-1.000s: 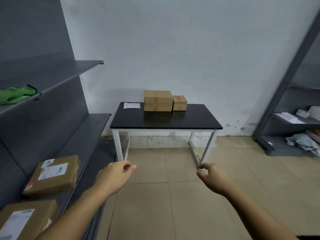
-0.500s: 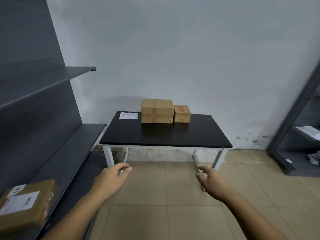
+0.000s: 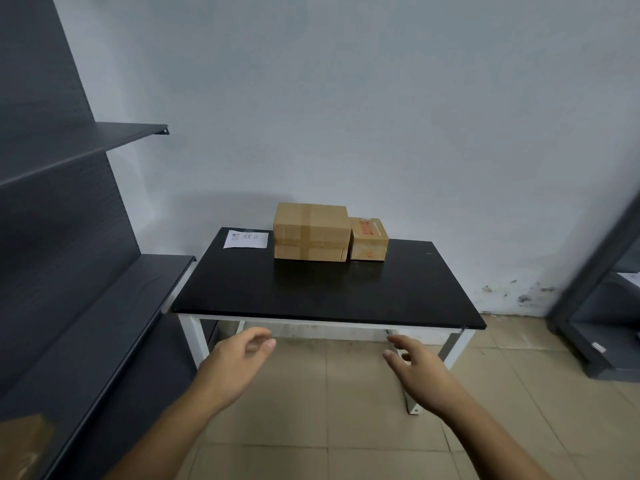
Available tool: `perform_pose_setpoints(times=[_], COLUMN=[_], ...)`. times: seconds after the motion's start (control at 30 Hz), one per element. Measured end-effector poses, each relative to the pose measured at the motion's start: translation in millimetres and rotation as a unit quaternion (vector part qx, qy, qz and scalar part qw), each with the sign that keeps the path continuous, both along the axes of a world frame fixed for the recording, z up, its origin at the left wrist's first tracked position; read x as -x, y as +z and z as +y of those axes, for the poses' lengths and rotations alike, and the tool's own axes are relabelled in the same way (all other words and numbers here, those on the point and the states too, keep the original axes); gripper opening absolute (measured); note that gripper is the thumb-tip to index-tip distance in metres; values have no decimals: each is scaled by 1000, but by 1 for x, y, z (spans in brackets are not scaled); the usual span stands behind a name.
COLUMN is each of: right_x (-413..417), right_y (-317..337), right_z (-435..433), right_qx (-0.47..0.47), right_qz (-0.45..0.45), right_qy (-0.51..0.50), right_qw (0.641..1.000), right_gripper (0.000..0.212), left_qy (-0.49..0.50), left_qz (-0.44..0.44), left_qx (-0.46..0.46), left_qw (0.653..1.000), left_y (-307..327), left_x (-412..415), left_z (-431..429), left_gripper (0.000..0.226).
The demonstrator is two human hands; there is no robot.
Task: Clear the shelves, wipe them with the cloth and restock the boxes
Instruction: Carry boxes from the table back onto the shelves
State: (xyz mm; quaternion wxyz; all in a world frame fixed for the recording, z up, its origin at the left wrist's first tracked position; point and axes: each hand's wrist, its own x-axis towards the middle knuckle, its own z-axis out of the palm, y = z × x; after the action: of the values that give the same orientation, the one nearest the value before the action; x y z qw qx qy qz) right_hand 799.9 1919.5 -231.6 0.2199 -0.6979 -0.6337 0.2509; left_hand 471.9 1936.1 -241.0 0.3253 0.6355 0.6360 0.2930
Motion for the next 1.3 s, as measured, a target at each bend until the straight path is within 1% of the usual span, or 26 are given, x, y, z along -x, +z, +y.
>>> perform_pose_setpoints(times=[0.2,0.37,0.43,0.57,0.7,0.77,0.9,0.97,1.03,1.17,1.3], right_x=[6,12,10,-2,-19,-28,-52,-66,-78,-93,-97], right_y=[2,1,2,5,-1,-4,-4,-3,-6,-7,-16], right_z=[99,166,189,241,300,332,398,429,453,500,539], right_qx=[1,3,5,-3,2,9,5,12,15,16,23], right_qz=[19,24,29,44,48,58,71,71,47,-24,-57], right_qy=[-23,-53,-59,-57,-51,-45,-26,-19,-6,22,47], right_qw=[1000,998,998,997,998,997,997,997,999,999,997], right_gripper=[46,50,52,55,58,59,62,64,66,66,62], left_qy=[-11,-19,-15,-1,9,17,57,69,79,79,82], left_qz=[-23,-40,-37,-18,-14,-6,21,56,109,182,223], left_qx=[-1,-3,1,-5,7,13,-1,-3,-8,-26,-35], left_qw=[1000,999,999,1000,1000,1000,998,996,991,980,971], left_y=[-2,4,3,4,3,2,5,6,5,6,-2], left_x=[12,11,8,3,-10,-19,-41,-52,-61,-76,-84], left_z=[103,179,202,253,304,330,381,404,424,461,498], left_gripper=[28,21,21,27,25,28,36,41,47,52,53])
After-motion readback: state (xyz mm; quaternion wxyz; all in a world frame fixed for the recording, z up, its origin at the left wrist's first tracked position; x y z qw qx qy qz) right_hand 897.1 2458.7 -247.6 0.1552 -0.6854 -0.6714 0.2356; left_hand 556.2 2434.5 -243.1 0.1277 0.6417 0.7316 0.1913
